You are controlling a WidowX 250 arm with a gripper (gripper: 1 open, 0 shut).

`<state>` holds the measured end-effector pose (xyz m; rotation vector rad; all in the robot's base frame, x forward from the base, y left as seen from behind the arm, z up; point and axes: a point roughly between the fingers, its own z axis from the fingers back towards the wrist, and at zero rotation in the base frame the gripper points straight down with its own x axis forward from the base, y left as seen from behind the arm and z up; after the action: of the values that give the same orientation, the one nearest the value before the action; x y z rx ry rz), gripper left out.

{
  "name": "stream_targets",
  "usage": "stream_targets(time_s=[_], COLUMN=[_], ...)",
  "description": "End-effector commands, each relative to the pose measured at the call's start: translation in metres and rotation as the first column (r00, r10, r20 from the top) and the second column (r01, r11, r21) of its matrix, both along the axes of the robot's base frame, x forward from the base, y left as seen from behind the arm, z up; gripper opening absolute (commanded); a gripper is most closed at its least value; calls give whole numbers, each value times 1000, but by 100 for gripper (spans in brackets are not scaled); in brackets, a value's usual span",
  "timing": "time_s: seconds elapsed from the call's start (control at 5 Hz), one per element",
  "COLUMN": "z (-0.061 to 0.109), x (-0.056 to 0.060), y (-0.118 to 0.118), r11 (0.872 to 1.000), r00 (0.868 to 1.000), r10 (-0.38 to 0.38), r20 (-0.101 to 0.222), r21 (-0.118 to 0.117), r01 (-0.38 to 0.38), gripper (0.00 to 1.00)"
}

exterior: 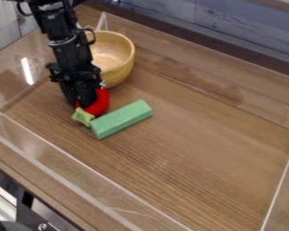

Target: Move the red object to the left side of the table

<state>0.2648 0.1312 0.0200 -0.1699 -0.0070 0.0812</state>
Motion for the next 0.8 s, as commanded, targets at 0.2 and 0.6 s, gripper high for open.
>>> stream_targets(time_s=[0.2,0.6], z=[9,21], x=[2,-1], y=[-1,0], r11=[1000,999], r00=[1000,999], r10=[20,31], r20=[-4,-13], r21=[-5,-19], r01=[-20,-31], gripper=[0,0])
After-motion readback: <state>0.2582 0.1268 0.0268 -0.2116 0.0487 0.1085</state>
